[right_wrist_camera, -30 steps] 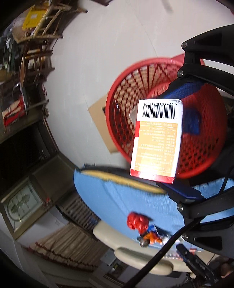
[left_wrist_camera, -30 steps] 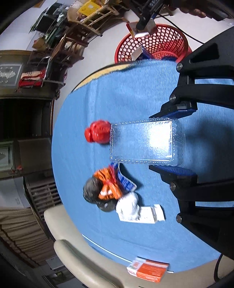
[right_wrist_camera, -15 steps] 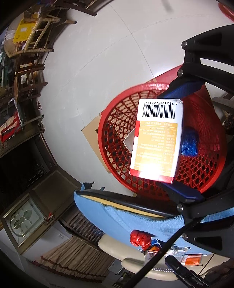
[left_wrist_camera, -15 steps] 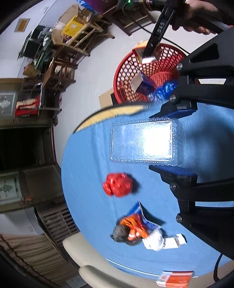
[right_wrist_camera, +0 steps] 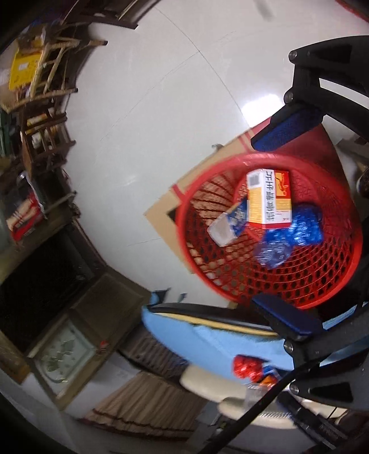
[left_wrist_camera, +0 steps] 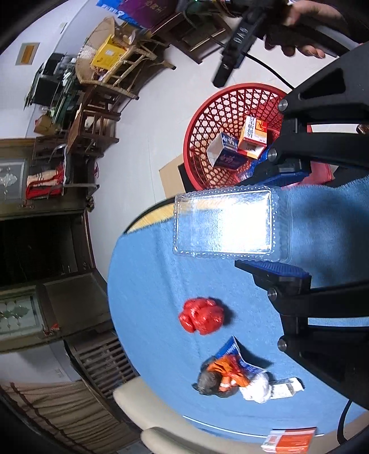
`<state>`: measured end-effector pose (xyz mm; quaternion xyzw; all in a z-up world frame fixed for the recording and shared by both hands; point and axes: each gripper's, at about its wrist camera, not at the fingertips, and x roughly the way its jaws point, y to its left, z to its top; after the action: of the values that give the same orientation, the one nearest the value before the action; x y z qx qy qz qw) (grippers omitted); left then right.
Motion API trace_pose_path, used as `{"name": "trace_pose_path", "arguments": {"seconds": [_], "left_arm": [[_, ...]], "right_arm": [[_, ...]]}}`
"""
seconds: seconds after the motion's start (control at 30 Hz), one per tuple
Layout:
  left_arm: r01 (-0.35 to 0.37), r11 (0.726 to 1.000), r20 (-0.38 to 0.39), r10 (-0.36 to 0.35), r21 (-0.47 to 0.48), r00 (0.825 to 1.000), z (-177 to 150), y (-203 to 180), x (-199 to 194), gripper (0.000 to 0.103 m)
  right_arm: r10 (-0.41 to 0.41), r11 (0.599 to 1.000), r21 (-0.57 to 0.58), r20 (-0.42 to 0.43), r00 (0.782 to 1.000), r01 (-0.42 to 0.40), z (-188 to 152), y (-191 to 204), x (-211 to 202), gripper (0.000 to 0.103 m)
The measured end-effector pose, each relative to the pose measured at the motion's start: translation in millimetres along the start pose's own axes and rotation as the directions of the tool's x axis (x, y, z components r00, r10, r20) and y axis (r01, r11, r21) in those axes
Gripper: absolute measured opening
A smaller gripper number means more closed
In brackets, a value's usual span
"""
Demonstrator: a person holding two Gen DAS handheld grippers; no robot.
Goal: Collect trash
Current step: 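Lower the clear container over the red basket and open the left tool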
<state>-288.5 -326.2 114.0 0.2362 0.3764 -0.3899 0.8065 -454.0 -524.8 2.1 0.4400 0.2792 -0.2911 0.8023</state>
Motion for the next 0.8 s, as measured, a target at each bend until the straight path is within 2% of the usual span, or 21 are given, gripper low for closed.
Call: {"name": "trace_pose_path", "arguments": {"seconds": [0.23, 0.47, 0.5, 0.57, 0.6, 0.7, 0.8], "left_arm": [[0.049, 0.997, -0.017, -0.048, 0.057, 0.999, 11, -29, 15, 0.048], [0.098, 0.987, -0.036, -0.094, 0.124, 0.995, 23, -64, 31, 0.050], [0.121, 0.984, -0.049, -0.115, 0.133, 0.992, 24, -69, 35, 0.051], [0.150, 0.977, -0.075, -0.140, 0.152, 0.987, 26, -77, 43, 0.065], [0.154, 0.975, -0.090, -0.140, 0.162, 0.986, 26, -80, 48, 0.076], [0.141, 0.976, -0.108, -0.124, 0.164, 0.986, 25, -76, 52, 0.077], [0.141, 0.983, -0.101, -0.129, 0.122, 0.987, 23, -61, 48, 0.077]], "right_arm": [[-0.023, 0.997, 0.074, 0.100, 0.995, 0.016, 21, -22, -28, 0.101], [-0.015, 0.997, 0.083, 0.122, 0.992, 0.005, 24, -21, -37, 0.101], [-0.014, 0.997, 0.081, 0.123, 0.992, 0.004, 24, -21, -37, 0.101], [-0.014, 0.997, 0.079, 0.126, 0.992, 0.005, 23, -19, -38, 0.101], [-0.016, 0.997, 0.077, 0.128, 0.992, 0.006, 24, -19, -39, 0.101], [-0.022, 0.998, 0.069, 0.137, 0.990, 0.013, 25, -17, -44, 0.101], [-0.027, 0.998, 0.066, 0.143, 0.989, 0.017, 25, -14, -45, 0.101]]}}
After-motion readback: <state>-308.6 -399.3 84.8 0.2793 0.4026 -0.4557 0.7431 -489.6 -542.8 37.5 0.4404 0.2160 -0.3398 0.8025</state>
